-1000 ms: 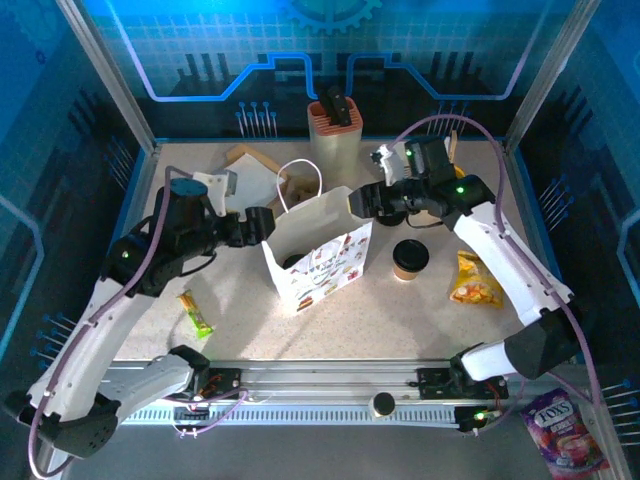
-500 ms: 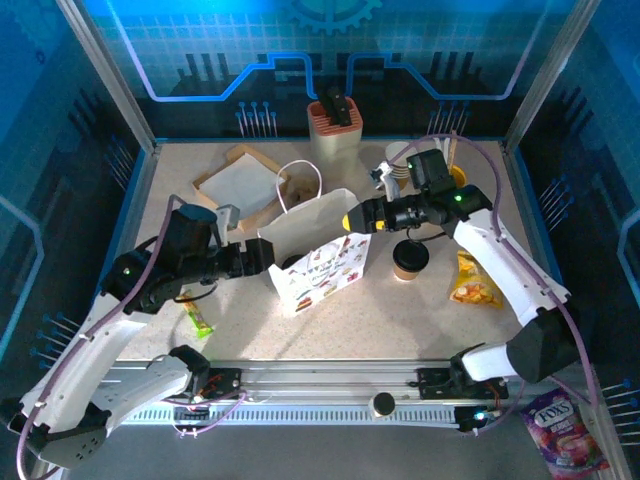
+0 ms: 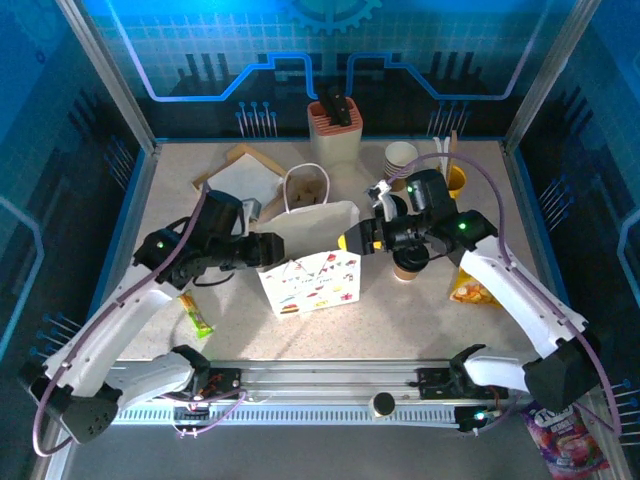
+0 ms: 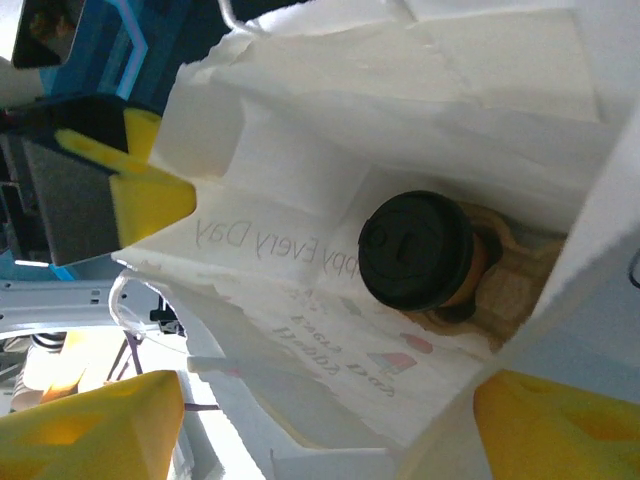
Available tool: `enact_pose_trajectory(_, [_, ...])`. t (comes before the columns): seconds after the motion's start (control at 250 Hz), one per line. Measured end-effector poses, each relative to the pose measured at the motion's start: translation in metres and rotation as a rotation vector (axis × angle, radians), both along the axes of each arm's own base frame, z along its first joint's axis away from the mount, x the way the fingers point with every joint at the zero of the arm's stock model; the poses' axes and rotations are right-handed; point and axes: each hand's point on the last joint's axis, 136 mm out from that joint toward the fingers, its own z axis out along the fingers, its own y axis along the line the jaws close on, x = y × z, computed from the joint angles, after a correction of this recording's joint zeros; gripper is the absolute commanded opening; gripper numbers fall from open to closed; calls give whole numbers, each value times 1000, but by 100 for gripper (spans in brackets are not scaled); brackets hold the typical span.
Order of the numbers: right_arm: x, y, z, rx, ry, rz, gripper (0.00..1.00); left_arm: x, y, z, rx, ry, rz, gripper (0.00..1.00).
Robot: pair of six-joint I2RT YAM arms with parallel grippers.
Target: Pack the takeout coffee
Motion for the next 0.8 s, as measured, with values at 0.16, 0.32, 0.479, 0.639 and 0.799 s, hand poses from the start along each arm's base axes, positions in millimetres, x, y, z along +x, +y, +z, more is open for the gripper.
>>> enact_pose_trajectory(0.16, [-7, 4, -4, 0, 5, -7, 77, 17, -5, 4, 42, -37, -31, 54])
enact_pose_trajectory(0.32, [-6, 6, -3, 5, -5, -31, 77, 36, -6, 2, 69, -63, -41, 54])
enact_pose_trajectory(0.479, [-9, 15, -4, 12, -6, -29, 78, 58, -3, -1, 90, -83, -34, 56])
enact_pose_trajectory(0.639, [-10, 19, -2, 18, -19, -25, 78, 76, 2, 4, 98, -114, -19, 58])
enact_pose_trajectory(0.799, [-6, 19, -1, 11, -39, -40, 79, 89, 9, 12, 101, -148, -5, 59])
